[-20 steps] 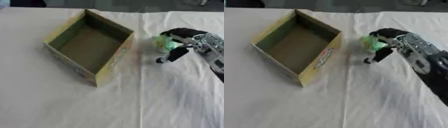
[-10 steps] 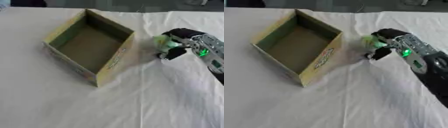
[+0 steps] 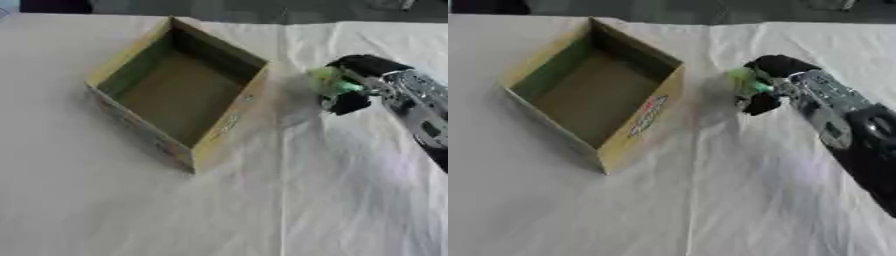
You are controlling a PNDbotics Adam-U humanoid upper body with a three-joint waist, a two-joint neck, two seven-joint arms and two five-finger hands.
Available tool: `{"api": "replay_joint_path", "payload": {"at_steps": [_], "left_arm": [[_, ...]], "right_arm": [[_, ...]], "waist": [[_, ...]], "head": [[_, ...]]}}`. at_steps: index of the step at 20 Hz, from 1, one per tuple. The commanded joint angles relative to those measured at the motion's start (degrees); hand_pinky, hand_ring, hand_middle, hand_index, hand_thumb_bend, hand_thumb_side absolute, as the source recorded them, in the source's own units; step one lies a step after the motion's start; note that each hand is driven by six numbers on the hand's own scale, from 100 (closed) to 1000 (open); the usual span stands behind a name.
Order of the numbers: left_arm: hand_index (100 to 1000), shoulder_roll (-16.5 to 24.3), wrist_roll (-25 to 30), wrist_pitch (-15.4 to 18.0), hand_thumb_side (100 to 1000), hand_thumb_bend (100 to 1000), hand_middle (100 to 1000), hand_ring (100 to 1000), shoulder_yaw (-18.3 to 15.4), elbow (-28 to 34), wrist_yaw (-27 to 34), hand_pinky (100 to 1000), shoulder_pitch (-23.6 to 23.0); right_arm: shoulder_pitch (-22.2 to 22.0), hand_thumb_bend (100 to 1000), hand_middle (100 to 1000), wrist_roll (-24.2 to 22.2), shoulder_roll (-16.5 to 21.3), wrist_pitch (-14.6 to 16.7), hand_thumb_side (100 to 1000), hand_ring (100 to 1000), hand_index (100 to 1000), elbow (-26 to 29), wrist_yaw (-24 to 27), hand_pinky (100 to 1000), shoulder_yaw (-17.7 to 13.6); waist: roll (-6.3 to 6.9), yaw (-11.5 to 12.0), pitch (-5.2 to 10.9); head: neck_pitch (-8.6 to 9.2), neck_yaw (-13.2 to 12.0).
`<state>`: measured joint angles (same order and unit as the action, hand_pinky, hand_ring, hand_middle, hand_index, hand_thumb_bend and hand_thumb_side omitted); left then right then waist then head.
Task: Pick up objects on the table and place them in the box.
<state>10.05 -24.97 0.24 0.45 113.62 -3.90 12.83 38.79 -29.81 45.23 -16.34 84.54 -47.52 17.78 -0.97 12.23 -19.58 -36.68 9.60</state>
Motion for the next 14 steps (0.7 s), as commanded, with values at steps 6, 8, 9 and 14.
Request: {"api": "replay_joint_path", "payload": {"at_steps": [6, 8, 9, 14], "left_arm": [[783, 0.62, -0.01, -0.02, 711, 100, 676, 571, -0.18, 0.97, -0.07, 305, 0.19], [782, 0.61, 0.0, -0.03, 712, 100, 676, 571, -0.16, 0.97, -0.06, 305, 0.2], [782, 0.63, 0.01, -0.04, 711, 100, 676, 571, -0.15, 0.97, -0.06, 305, 0.18], [782, 0.73, 0.05, -0.09, 711, 100, 676, 571, -0.12, 0.97, -0.04, 305, 0.08]], "right_arm": [[0.53, 100, 752, 3.28, 3.07, -2.85, 264, 832, 839, 9.17, 0.33, 831, -2.78], [0.65, 100, 747, 3.73, 3.28, -3.53, 278, 829, 834, 11.79, 0.82, 830, -3.23], [0.81, 100, 745, 3.95, 3.37, -3.81, 286, 828, 832, 13.31, 1.0, 830, -3.45], [2.95, 100, 728, 3.7, 3.25, -4.41, 312, 822, 809, 20.22, 0.75, 826, -4.0]], "waist": [[0.02, -0.16, 1.28], [0.02, -0.23, 1.32], [0.03, -0.27, 1.34], [0.02, -0.44, 1.44]], "head": [[0.57, -0.24], [0.58, -0.22], [0.52, -0.23], [0.25, -0.06]]}}
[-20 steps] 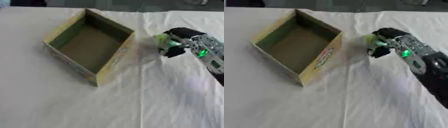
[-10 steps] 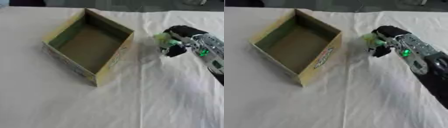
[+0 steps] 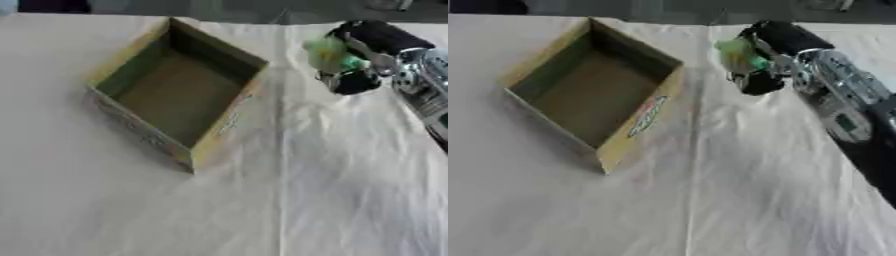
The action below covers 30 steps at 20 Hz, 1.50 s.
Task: Pick up objects on the table and place them in the box.
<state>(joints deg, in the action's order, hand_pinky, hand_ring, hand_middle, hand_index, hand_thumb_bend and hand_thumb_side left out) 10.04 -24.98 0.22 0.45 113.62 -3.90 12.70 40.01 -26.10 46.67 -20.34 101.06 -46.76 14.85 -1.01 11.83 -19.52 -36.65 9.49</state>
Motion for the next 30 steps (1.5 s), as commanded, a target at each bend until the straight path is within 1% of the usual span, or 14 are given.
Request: {"api": "replay_joint_path", "payload": {"at_steps": [1, 4, 7, 10, 11, 13, 18, 21, 25, 30], "left_arm": [[782, 0.74, 0.09, -0.08, 711, 100, 676, 571, -0.1, 0.97, -0.02, 305, 0.2], [782, 0.77, 0.17, -0.1, 711, 100, 675, 571, -0.02, 0.97, 0.0, 305, 0.19], [782, 0.85, 0.17, -0.1, 710, 100, 675, 571, -0.02, 0.97, 0.04, 305, 0.14], [782, 0.87, 0.13, -0.09, 710, 100, 675, 571, -0.04, 0.97, 0.04, 305, 0.12], [782, 0.84, 0.21, -0.08, 710, 100, 675, 571, 0.08, 0.97, 0.08, 305, 0.16], [782, 0.82, 0.53, 0.02, 710, 100, 675, 572, 0.44, 0.97, 0.21, 306, 0.31], [781, 0.74, 0.82, 0.21, 711, 100, 676, 572, 0.65, 0.97, 0.41, 306, 0.51], [781, 0.65, 0.94, 0.24, 710, 100, 676, 572, 0.75, 0.97, 0.44, 306, 0.75], [781, 0.58, 1.1, 0.26, 710, 100, 676, 573, 0.89, 0.97, 0.54, 306, 1.04], [781, 0.49, 1.28, 0.29, 711, 100, 676, 573, 1.07, 0.97, 0.68, 306, 1.4]], "right_arm": [[2.42, 100, 727, -0.31, 1.54, -0.4, 313, 821, 807, 4.5, -0.29, 824, -0.99], [5.46, 100, 723, -1.41, -0.08, -0.35, 314, 822, 802, 5.38, -0.85, 824, -0.43], [8.85, 100, 713, -1.87, -2.22, -0.31, 315, 820, 789, 4.55, -1.88, 824, 0.27], [9.93, 100, 713, -1.87, -3.03, -0.05, 315, 820, 789, 3.7, -2.71, 824, 0.67], [10.24, 100, 713, -1.86, -3.32, 0.12, 315, 823, 791, 3.77, -2.67, 826, 0.81], [12.19, 100, 713, -2.2, -5.27, 0.27, 317, 823, 790, 3.26, -2.67, 826, 1.37], [18.29, 100, 708, -3.01, -11.36, 0.98, 321, 821, 788, -1.76, -4.88, 825, 3.85], [21.47, 100, 703, -2.61, -15.21, 0.98, 326, 820, 786, -5.55, -5.61, 824, 4.78], [23.71, 100, 700, -0.47, -20.15, 0.82, 327, 818, 781, -10.39, -8.1, 823, 5.55], [25.4, 100, 698, 2.59, -27.03, 0.03, 326, 817, 780, -17.38, -12.37, 821, 6.44]], "waist": [[0.06, -0.06, 1.42], [0.08, 0.02, 1.54], [0.06, 0.05, 1.64], [0.05, 0.0, 1.66], [0.1, 0.22, 1.74], [0.06, 0.88, 1.84], [0.06, 1.11, 1.68], [0.09, 1.4, 1.48], [0.01, 2.04, 1.27], [-0.24, 2.69, 1.04]], "head": [[0.21, 0.13], [0.19, 0.36], [0.11, 0.57], [0.09, 0.57], [0.03, 0.99], [-0.09, 1.84], [-0.07, 2.66], [0.13, 3.0], [0.35, 3.43], [0.62, 3.89]]}}
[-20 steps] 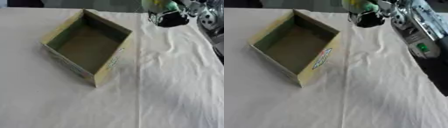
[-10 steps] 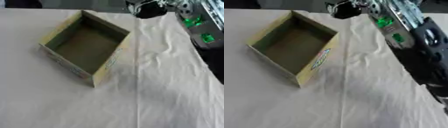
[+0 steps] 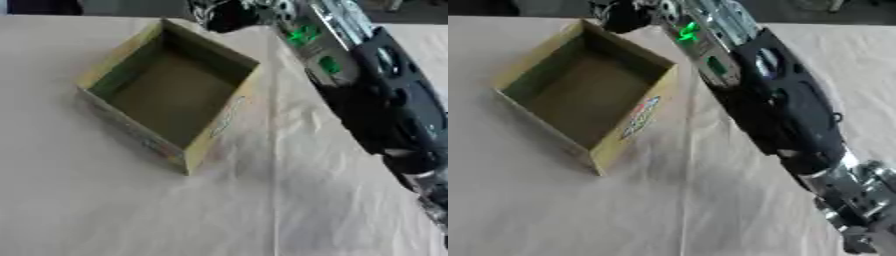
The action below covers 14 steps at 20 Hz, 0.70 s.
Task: Pick up objects on the table and place them in the box.
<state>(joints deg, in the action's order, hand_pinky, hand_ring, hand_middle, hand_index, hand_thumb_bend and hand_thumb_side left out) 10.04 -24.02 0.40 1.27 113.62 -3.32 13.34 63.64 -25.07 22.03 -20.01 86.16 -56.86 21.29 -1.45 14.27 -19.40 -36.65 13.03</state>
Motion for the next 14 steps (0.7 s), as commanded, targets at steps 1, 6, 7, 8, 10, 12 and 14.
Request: {"api": "replay_joint_path", "payload": {"at_steps": [1, 6, 7, 8, 10, 12, 14], "left_arm": [[781, 0.47, 0.37, 0.12, 711, 100, 676, 573, 0.3, 0.97, 0.13, 306, 0.83], [781, 0.35, 0.53, 0.09, 712, 100, 676, 573, 0.41, 0.97, 0.25, 305, 0.97], [781, 0.34, 0.56, 0.09, 712, 100, 676, 573, 0.43, 0.97, 0.27, 306, 0.99], [781, 0.32, 0.57, 0.1, 712, 100, 676, 573, 0.44, 0.97, 0.29, 306, 1.02], [781, 0.27, 0.61, 0.1, 713, 100, 676, 574, 0.49, 0.97, 0.33, 306, 1.05], [781, 0.21, 0.69, 0.08, 713, 100, 677, 574, 0.54, 0.97, 0.37, 306, 1.02], [781, 0.16, 0.72, 0.07, 713, 100, 677, 574, 0.55, 0.97, 0.38, 306, 1.03]], "right_arm": [[1.97, 100, 698, 2.26, -3.52, -0.32, 328, 817, 779, -3.79, -3.08, 820, 0.18], [2.23, 100, 696, 6.04, -8.19, 0.32, 329, 816, 772, -10.27, -7.07, 817, 0.89], [2.07, 100, 696, 6.8, -8.93, 0.48, 328, 816, 771, -11.52, -7.85, 816, 1.02], [1.82, 100, 696, 7.51, -9.7, 0.68, 328, 815, 770, -12.85, -8.67, 815, 1.18], [1.38, 100, 697, 8.62, -11.07, 1.22, 327, 816, 770, -15.37, -10.14, 814, 1.32], [1.0, 100, 698, 9.49, -12.16, 1.79, 324, 816, 770, -17.61, -11.19, 813, 1.36], [0.73, 100, 699, 10.13, -12.85, 2.27, 321, 816, 771, -19.32, -11.77, 812, 1.29]], "waist": [[0.16, 0.36, 0.87], [0.05, 0.79, 0.68], [0.03, 0.83, 0.65], [0.01, 0.86, 0.62], [-0.02, 0.89, 0.59], [-0.04, 0.89, 0.55], [-0.04, 0.92, 0.52]], "head": [[0.65, 0.48], [0.88, 1.01], [0.9, 1.03], [0.9, 1.1], [0.9, 1.24], [0.85, 1.32], [0.9, 1.42]]}}
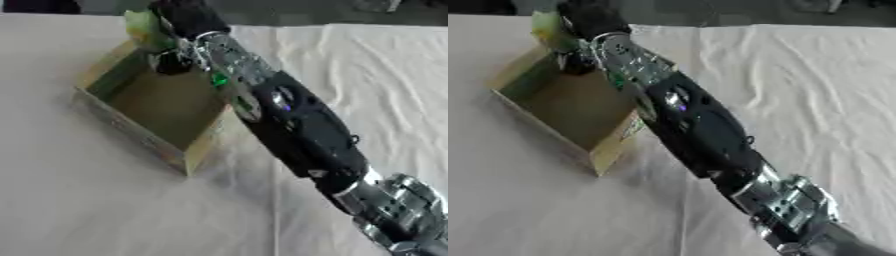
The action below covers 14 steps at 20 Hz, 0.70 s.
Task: Pick up objects on the table and place them in the box.
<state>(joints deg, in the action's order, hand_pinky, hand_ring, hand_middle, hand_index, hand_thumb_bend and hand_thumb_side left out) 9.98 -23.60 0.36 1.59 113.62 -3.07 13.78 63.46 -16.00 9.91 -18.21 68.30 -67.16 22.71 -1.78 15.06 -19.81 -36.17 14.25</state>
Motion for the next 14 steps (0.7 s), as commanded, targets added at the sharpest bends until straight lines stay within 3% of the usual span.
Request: {"api": "replay_joint_path", "payload": {"at_steps": [1, 8, 14], "left_arm": [[781, 0.19, 0.28, 0.11, 713, 100, 677, 574, 0.22, 0.97, 0.14, 306, 0.6], [781, 0.16, 0.21, 0.1, 714, 100, 677, 574, 0.15, 0.97, 0.16, 306, 0.5], [780, 0.13, 0.17, 0.01, 712, 100, 676, 574, 0.15, 0.97, 0.18, 305, 0.38]], "right_arm": [[0.81, 100, 700, 1.26, -0.96, 0.61, 321, 816, 771, -2.2, -1.68, 812, -0.18], [0.05, 100, 716, 1.0, -1.23, 1.49, 317, 825, 782, -5.32, -2.5, 812, 0.1], [-0.37, 100, 820, -3.98, -1.98, 5.6, 436, 886, 897, -8.6, -0.62, 860, 0.26]], "waist": [[0.29, 0.16, 0.93], [0.14, 0.23, 0.88], [0.18, 0.16, 0.8]], "head": [[0.42, 0.27], [0.36, 0.33], [0.01, 0.36]]}}
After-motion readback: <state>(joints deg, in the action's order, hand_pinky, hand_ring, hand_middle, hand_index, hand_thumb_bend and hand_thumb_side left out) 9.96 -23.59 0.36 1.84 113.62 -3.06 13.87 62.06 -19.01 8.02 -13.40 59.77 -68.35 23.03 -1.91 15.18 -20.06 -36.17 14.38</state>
